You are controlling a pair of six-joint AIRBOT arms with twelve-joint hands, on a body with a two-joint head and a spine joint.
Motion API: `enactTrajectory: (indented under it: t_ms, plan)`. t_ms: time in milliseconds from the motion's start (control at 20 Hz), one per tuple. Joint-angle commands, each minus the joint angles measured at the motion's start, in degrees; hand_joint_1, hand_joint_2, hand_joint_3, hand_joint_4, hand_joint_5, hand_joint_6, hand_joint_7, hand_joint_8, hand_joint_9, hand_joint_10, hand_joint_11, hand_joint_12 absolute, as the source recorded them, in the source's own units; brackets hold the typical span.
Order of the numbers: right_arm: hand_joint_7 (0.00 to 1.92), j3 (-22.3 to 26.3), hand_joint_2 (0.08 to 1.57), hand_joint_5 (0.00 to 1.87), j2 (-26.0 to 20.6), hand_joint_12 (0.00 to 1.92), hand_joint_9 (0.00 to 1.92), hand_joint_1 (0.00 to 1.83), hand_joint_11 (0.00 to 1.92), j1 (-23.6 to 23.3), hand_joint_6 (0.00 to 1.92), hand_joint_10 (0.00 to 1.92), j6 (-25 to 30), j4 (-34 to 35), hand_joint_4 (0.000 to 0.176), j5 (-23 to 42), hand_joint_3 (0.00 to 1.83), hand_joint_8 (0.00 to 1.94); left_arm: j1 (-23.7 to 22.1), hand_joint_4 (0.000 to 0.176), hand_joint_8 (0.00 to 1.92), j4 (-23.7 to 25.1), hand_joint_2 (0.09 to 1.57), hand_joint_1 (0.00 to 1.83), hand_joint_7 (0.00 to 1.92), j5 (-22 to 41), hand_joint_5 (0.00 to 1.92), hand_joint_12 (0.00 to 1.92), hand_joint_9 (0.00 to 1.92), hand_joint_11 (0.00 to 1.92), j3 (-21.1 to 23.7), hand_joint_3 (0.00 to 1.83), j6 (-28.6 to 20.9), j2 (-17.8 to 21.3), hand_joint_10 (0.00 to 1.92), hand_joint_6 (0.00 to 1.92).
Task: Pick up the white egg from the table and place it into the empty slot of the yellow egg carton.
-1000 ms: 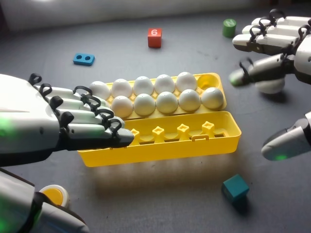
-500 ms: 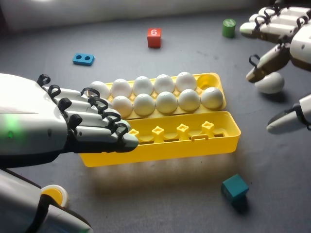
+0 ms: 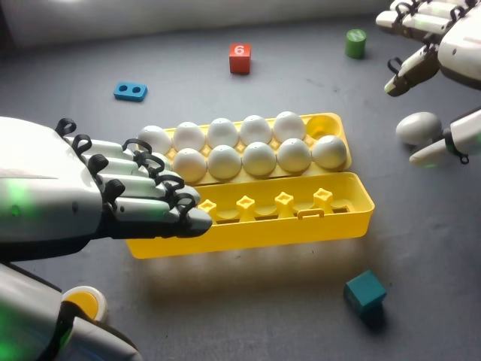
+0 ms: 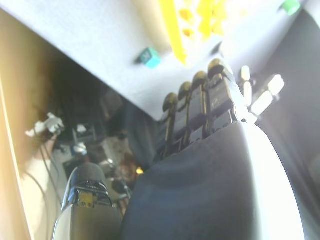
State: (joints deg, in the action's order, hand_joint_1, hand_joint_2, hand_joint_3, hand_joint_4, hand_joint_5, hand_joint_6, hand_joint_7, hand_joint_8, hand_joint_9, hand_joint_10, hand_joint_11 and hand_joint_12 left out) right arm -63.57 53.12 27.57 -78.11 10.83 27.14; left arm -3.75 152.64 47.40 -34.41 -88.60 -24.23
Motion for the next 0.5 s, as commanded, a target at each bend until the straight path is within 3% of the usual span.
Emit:
enactTrajectory:
  t_ms: [0, 50, 100, 250, 400, 450]
  plan:
    - [0.0, -0.8, 0.78, 0.83, -0.1, 0.0, 0.0, 0.62, 0.0, 0.0, 0.03, 0.0, -0.6, 0.1, 0.12, 7.5, 0.01, 0.0, -0.5, 0.0, 0.01, -2.0, 1.07, 0.0, 0.03, -4.0, 0.05, 0.0, 0.0, 0.0, -0.1, 0.0, -0.2, -0.2, 0.0, 0.01]
    - [0.0, -1.8, 0.79, 0.81, 0.6, 0.0, 0.0, 0.6, 0.0, 0.7, 0.02, 0.0, -0.9, 0.3, 0.125, 7.9, 0.01, 0.0, -0.5, 0.0, 0.02, -2.1, 1.08, 0.0, 0.05, -4.0, 0.07, 0.0, 0.02, 0.0, 0.0, 0.01, -0.2, -0.1, 0.01, 0.01]
    - [0.0, -2.8, 0.78, 0.81, 1.3, 0.0, 0.0, 0.63, 0.0, 1.3, 0.02, 0.0, -1.1, 1.1, 0.111, 7.9, 0.01, 0.0, -0.5, 0.0, 0.02, -2.2, 1.08, 0.0, 0.06, -4.0, 0.08, 0.0, 0.02, 0.0, 0.0, 0.0, -0.1, -0.1, 0.01, 0.01]
    - [0.0, -7.5, 0.78, 0.77, 4.4, 0.0, 0.0, 0.63, 0.0, 2.8, 0.01, 0.0, -1.8, 2.1, 0.129, 8.3, 0.0, 0.0, -0.8, 0.0, 0.01, -2.4, 1.08, 0.0, 0.08, -4.0, 0.1, 0.01, 0.04, 0.02, -0.3, 0.0, -0.1, -0.1, 0.01, 0.01]
    - [0.0, -9.8, 0.76, 0.82, 5.9, 0.0, 0.0, 0.66, 0.0, 3.2, 0.03, 0.0, -1.8, 2.1, 0.124, 8.8, 0.0, 0.0, -0.9, 0.0, 0.0, -2.4, 1.07, 0.0, 0.03, -4.0, 0.05, 0.0, 0.0, 0.0, -0.4, 0.0, -0.1, -0.1, 0.0, 0.0]
    - [0.0, -10.5, 0.76, 0.84, 6.4, 0.0, 0.0, 0.65, 0.0, 3.5, 0.03, 0.0, -1.9, 2.1, 0.136, 9.0, 0.0, 0.0, -0.9, 0.0, 0.01, -2.4, 1.07, 0.0, 0.04, -4.0, 0.07, 0.0, 0.01, 0.0, -0.5, 0.0, -0.1, -0.1, 0.0, 0.01]
